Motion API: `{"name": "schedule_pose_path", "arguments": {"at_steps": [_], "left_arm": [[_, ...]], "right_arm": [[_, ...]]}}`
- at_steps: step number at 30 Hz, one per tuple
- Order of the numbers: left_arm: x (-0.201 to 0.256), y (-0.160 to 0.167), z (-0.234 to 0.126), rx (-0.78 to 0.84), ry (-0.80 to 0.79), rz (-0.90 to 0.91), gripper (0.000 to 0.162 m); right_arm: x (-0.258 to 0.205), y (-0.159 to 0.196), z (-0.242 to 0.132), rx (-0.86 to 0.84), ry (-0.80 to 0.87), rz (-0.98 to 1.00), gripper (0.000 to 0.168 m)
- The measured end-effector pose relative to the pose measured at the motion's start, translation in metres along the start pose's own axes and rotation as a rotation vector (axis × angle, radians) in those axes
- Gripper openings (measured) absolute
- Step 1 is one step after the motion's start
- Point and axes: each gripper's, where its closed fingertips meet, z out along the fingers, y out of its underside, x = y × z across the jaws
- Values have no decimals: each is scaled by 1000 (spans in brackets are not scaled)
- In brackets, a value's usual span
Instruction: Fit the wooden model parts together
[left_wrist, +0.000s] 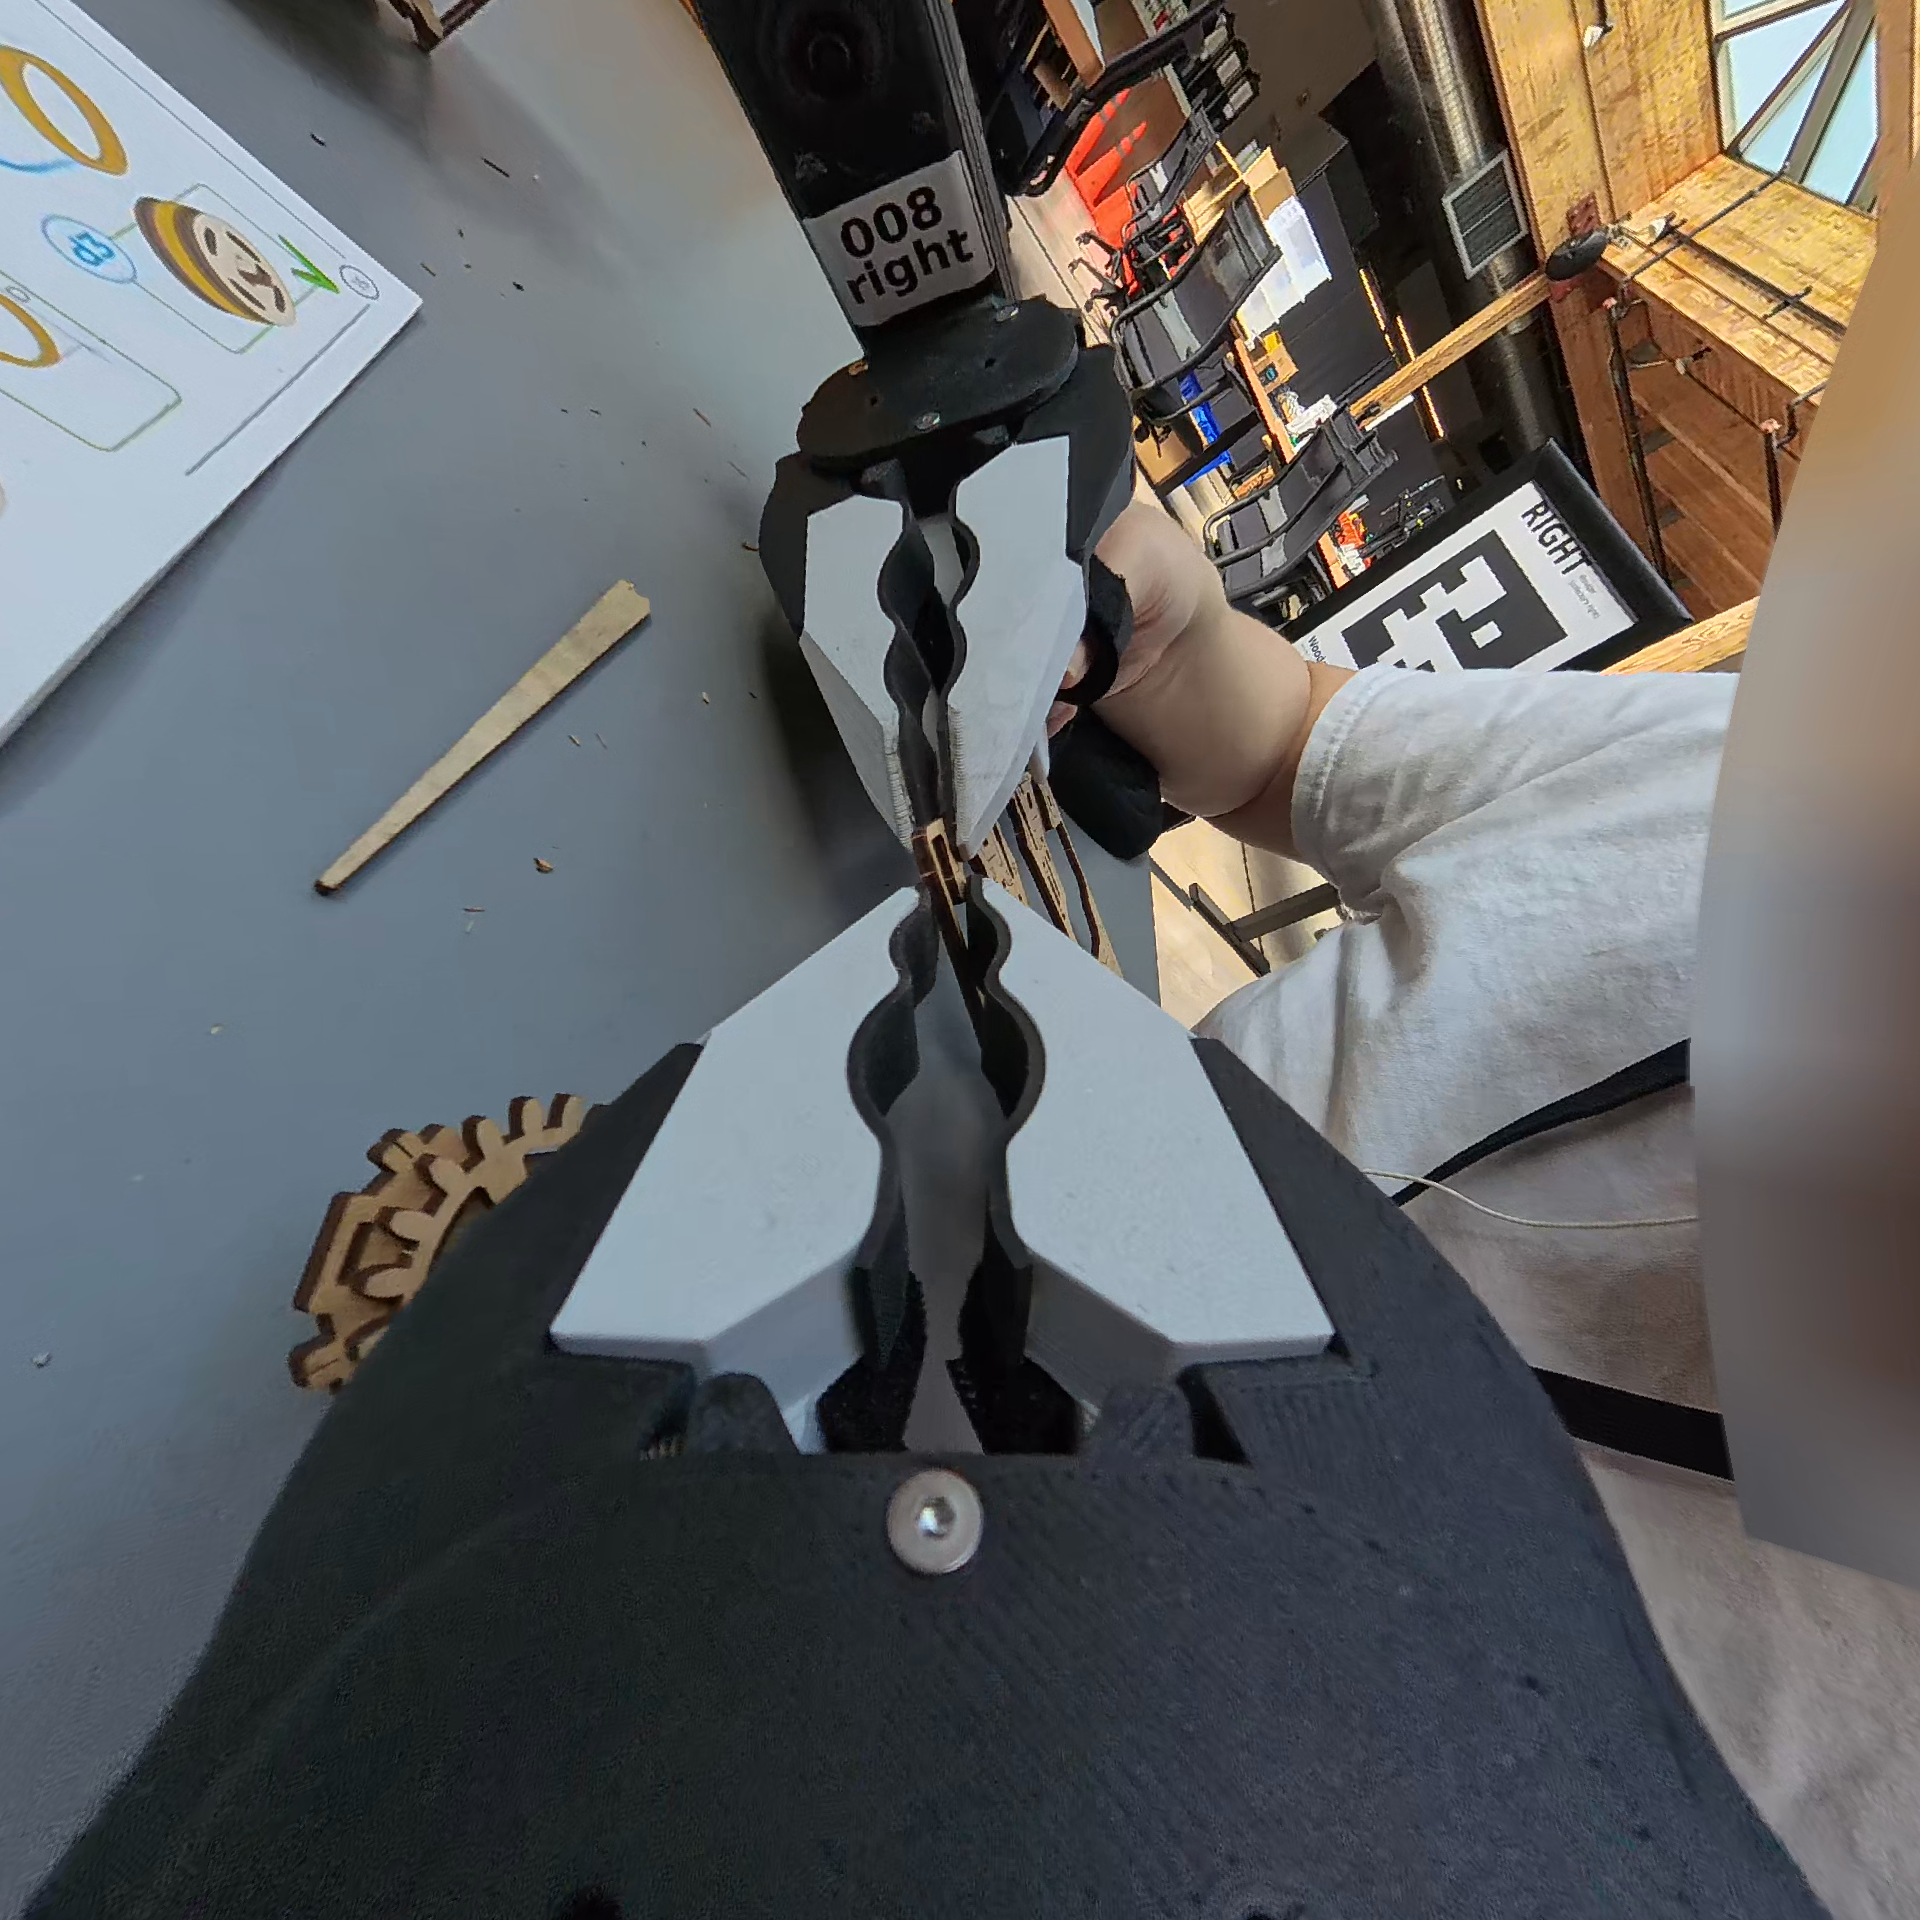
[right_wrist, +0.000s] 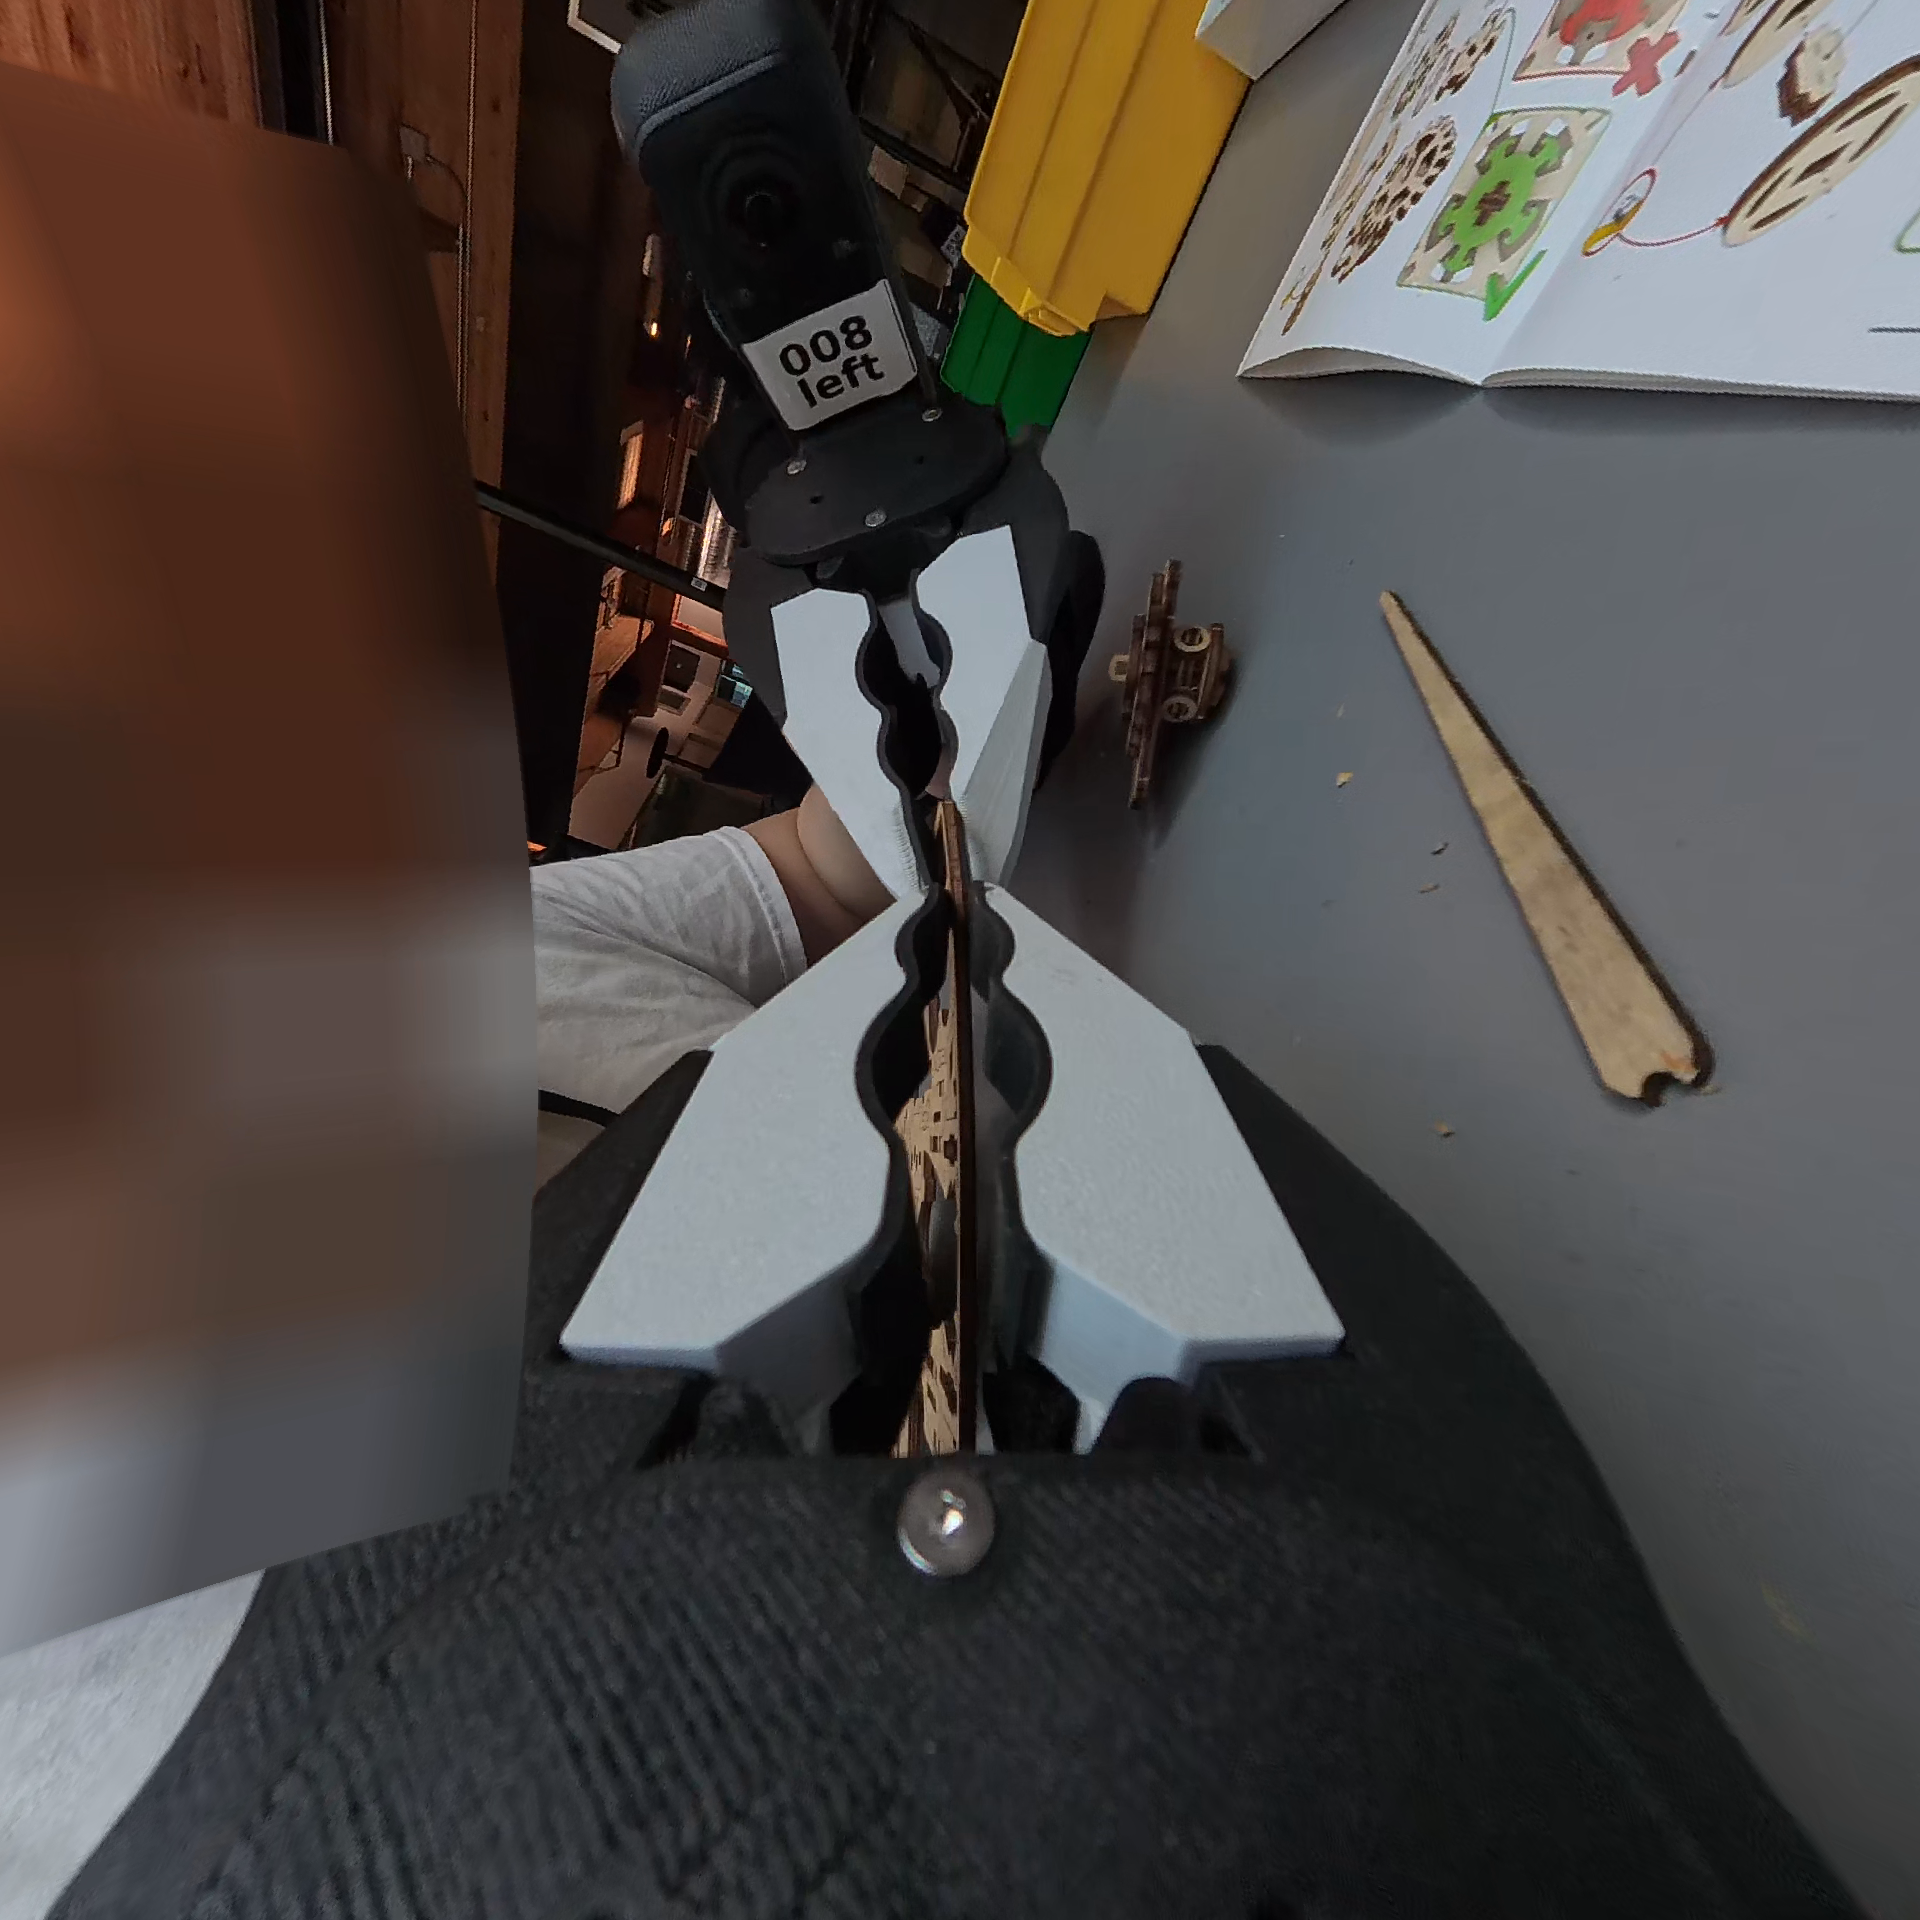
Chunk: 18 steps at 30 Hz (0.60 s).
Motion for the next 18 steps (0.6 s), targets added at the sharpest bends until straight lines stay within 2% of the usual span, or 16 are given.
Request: {"name": "schedule_pose_path", "arguments": {"at_steps": [7,18], "left_arm": [[-7,5,0,-7,-31,-26,2],[-17,17,3,-48,-80,-42,2]], "right_arm": [[10,5,3,-32,18,76,2],[23,13,6,-83,119,67,3]]}}
